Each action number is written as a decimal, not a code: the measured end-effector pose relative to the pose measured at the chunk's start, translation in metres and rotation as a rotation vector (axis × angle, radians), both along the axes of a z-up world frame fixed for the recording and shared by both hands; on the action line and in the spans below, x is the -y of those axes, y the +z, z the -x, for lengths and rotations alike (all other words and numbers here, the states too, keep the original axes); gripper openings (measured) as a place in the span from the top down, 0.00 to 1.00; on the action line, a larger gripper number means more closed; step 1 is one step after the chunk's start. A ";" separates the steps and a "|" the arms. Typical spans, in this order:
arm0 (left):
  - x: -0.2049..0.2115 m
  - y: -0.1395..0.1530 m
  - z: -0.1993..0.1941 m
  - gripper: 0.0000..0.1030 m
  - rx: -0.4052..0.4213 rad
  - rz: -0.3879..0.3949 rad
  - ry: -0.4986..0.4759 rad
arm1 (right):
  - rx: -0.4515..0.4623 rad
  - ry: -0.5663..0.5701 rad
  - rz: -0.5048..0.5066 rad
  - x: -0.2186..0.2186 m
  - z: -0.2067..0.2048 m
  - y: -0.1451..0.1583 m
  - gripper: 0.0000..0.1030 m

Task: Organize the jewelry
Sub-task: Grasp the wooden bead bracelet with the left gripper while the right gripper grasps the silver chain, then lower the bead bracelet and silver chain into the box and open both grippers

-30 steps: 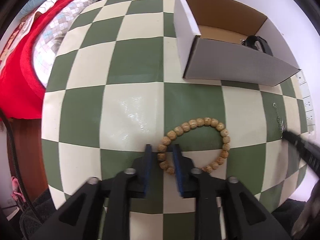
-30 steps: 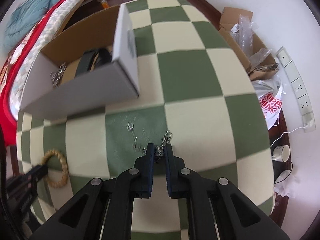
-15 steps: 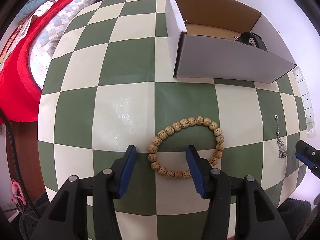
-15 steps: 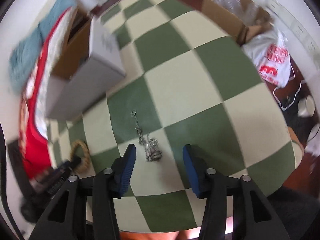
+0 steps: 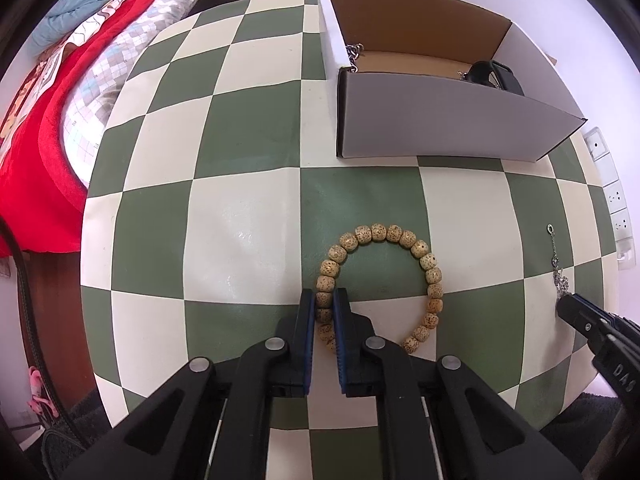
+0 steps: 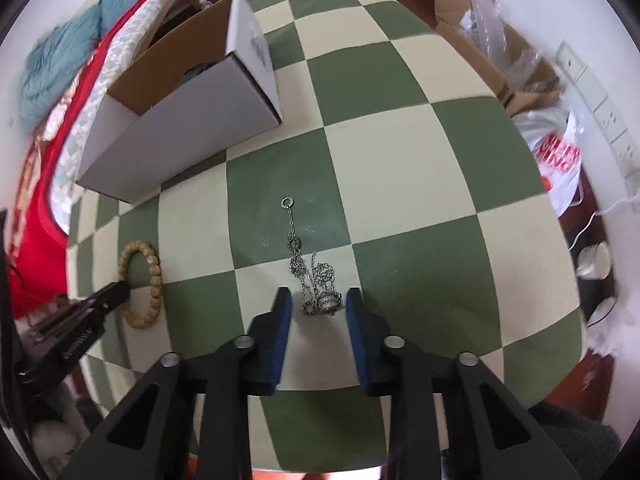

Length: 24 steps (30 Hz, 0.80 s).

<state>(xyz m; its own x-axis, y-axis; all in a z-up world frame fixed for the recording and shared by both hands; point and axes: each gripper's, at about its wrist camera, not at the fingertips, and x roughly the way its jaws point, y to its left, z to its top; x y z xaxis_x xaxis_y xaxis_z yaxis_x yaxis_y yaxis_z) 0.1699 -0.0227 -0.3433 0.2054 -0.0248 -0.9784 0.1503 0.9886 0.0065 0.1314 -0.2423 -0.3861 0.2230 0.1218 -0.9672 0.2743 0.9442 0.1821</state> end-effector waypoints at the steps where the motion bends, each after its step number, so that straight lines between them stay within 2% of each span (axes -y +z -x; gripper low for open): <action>1: 0.001 0.000 0.000 0.93 0.001 -0.001 -0.001 | 0.000 0.019 0.031 -0.006 0.000 0.000 0.87; 6: 0.002 0.000 0.001 0.94 -0.002 0.005 0.001 | 0.007 0.046 0.079 -0.018 -0.001 0.001 0.90; 12: -0.001 0.010 0.003 0.94 0.021 0.002 -0.007 | 0.059 0.009 0.039 -0.016 0.006 0.014 0.90; 16: 0.002 0.028 0.005 0.94 0.053 0.011 -0.023 | 0.122 -0.031 -0.021 -0.004 0.010 0.039 0.90; 24: 0.009 0.079 0.000 0.94 0.125 0.055 -0.065 | 0.234 -0.044 -0.074 0.010 0.003 0.100 0.90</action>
